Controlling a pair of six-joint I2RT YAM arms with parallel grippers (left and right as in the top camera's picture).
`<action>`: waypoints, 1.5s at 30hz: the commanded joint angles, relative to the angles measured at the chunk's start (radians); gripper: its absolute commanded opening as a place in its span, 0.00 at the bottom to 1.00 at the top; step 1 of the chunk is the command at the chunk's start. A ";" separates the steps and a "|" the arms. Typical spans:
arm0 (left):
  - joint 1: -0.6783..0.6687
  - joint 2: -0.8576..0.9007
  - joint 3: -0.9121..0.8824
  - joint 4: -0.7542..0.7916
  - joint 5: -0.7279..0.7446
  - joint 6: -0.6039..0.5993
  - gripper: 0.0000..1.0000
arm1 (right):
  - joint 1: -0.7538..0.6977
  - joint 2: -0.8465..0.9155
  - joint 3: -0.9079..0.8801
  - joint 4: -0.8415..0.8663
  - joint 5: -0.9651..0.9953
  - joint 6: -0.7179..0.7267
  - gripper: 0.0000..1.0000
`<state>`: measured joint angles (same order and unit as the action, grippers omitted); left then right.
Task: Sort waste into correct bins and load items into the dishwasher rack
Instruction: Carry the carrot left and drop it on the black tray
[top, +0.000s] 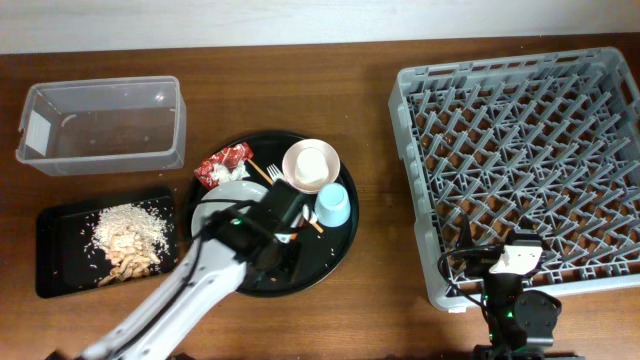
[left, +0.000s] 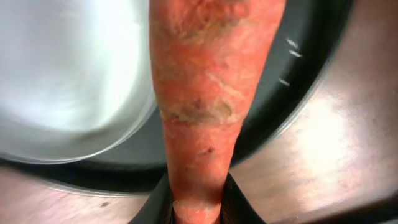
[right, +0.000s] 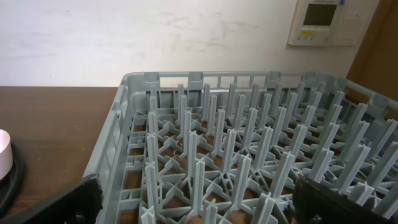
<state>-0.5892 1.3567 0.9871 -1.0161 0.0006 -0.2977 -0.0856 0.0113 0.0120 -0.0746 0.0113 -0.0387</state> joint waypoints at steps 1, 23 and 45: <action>0.143 -0.071 0.019 -0.018 -0.113 -0.054 0.12 | -0.006 -0.004 -0.006 -0.005 0.012 -0.006 0.99; 0.990 0.026 0.014 0.111 -0.087 -0.592 0.14 | -0.006 -0.004 -0.006 -0.005 0.012 -0.006 0.99; 0.990 0.253 0.014 0.253 -0.098 -0.711 0.42 | -0.006 -0.004 -0.006 -0.005 0.012 -0.006 0.99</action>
<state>0.3950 1.6001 0.9905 -0.7650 -0.0875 -1.0557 -0.0856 0.0113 0.0120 -0.0746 0.0113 -0.0383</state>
